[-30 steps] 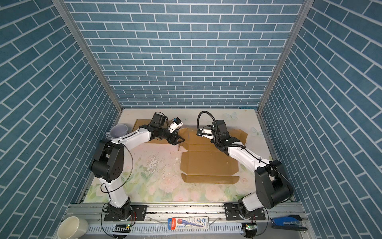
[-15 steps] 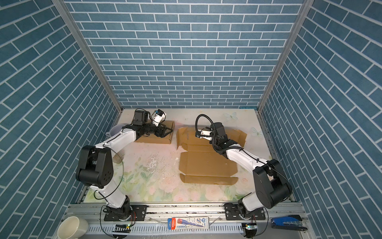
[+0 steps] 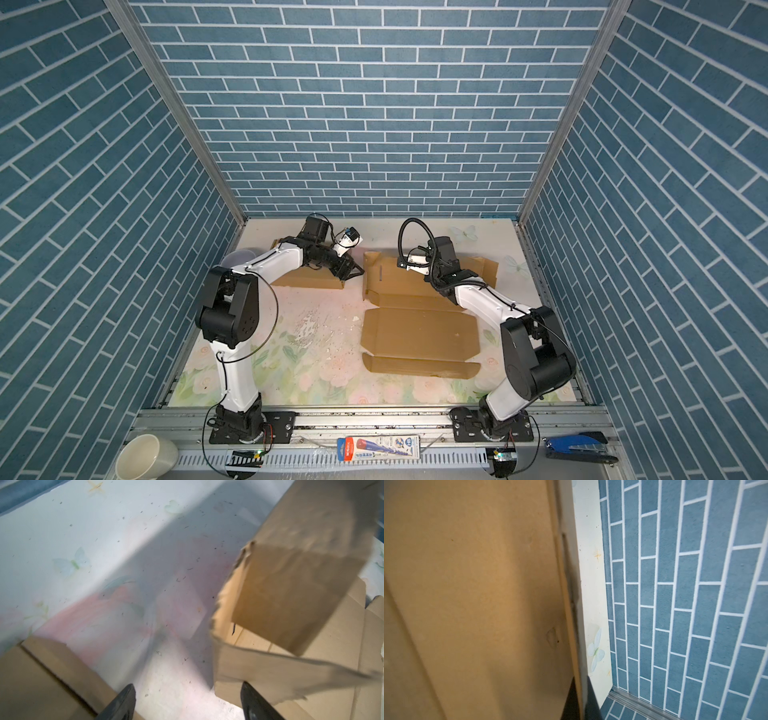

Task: Fold the paper box

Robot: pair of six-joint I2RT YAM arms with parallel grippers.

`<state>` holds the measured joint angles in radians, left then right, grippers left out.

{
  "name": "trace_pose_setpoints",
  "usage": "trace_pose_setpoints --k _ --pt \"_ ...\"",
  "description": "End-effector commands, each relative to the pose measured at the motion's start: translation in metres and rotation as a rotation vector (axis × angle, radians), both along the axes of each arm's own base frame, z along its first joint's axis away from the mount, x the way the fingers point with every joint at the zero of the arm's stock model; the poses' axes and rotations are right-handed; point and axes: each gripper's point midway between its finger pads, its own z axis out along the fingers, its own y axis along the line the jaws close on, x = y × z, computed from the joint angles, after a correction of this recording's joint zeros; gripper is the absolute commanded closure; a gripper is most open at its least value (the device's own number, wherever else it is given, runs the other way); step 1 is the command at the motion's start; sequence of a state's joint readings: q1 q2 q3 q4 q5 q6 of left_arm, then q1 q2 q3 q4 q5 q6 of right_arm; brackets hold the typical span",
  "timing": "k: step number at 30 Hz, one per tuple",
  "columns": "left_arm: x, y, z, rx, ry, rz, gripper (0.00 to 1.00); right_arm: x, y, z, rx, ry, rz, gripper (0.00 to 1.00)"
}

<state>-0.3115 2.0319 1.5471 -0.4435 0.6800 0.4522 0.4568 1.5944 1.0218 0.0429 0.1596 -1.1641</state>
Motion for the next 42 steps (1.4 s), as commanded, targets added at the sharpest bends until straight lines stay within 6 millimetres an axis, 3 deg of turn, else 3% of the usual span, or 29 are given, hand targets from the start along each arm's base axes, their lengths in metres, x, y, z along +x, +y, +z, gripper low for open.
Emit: trace_pose_setpoints --k 1,5,10,26,31,37,40,42 --pt "-0.034 -0.015 -0.005 -0.03 0.095 -0.136 0.21 -0.004 0.008 -0.01 0.014 0.074 0.035 1.0" --pt "-0.045 -0.024 -0.005 -0.062 0.133 -0.177 0.26 -0.002 0.009 -0.01 0.019 0.075 0.038 1.0" --pt "-0.052 -0.031 -0.003 -0.09 0.187 -0.19 0.43 -0.003 0.01 -0.004 0.04 0.048 0.024 1.0" --pt "-0.035 -0.034 0.039 -0.202 0.102 -0.109 0.41 0.013 -0.002 0.05 -0.029 -0.231 -0.024 1.0" --pt "-0.024 -0.014 0.046 -0.215 0.081 -0.053 0.37 0.012 -0.003 0.058 -0.075 -0.34 0.001 1.0" --pt "-0.015 0.014 0.057 -0.226 0.055 0.004 0.3 0.011 -0.001 0.044 -0.127 -0.355 0.029 1.0" --pt "-0.009 0.038 0.065 -0.219 0.028 0.053 0.29 0.01 -0.001 0.036 -0.137 -0.351 0.031 1.0" --pt "0.007 0.057 0.071 -0.215 -0.006 0.117 0.29 0.008 0.0 0.034 -0.133 -0.355 0.043 1.0"
